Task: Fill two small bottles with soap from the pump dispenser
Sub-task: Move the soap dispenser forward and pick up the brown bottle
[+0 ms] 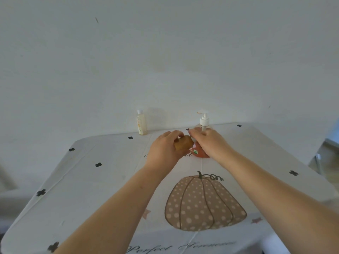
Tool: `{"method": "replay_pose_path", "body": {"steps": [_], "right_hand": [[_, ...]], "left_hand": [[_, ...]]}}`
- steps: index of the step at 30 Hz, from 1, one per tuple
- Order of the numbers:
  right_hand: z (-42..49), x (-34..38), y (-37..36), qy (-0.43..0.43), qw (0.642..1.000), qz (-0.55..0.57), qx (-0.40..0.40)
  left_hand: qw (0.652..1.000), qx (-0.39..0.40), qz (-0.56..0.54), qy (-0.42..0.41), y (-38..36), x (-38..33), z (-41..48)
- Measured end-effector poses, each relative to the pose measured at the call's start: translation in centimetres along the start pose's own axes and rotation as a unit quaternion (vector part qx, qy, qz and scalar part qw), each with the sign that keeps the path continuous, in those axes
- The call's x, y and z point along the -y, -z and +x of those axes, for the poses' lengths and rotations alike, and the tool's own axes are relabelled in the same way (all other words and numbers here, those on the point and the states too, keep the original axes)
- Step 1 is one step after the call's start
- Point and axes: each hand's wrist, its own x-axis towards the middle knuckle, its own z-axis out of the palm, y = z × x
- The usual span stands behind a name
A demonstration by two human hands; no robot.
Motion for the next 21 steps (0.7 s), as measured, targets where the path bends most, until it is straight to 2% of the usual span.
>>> {"method": "replay_pose_path", "body": {"steps": [4, 8, 12, 16, 21], "right_hand": [[0.0, -0.7, 0.2, 0.030, 0.999, -0.005, 0.045], [-0.2, -1.4, 1.1, 0.064, 0.992, 0.005, 0.112], [-0.2, -1.1, 1.6, 0.043, 0.996, 0.040, 0.067], [-0.3, -0.9, 1.4, 0.021, 0.998, 0.017, 0.049], [-0.4, -1.8, 1.7, 0.059, 0.991, 0.088, 0.087]], "left_hand": [[0.993, 0.061, -0.088, 0.052, 0.4, 0.2, 0.4], [0.993, 0.078, -0.055, 0.064, 0.6, 0.9, 0.5], [0.998, 0.050, -0.006, 0.024, 0.3, 0.7, 0.7], [0.999, 0.031, 0.020, -0.026, -0.4, 0.1, 0.6], [0.999, 0.037, -0.001, -0.002, -0.5, 0.6, 0.8]]}}
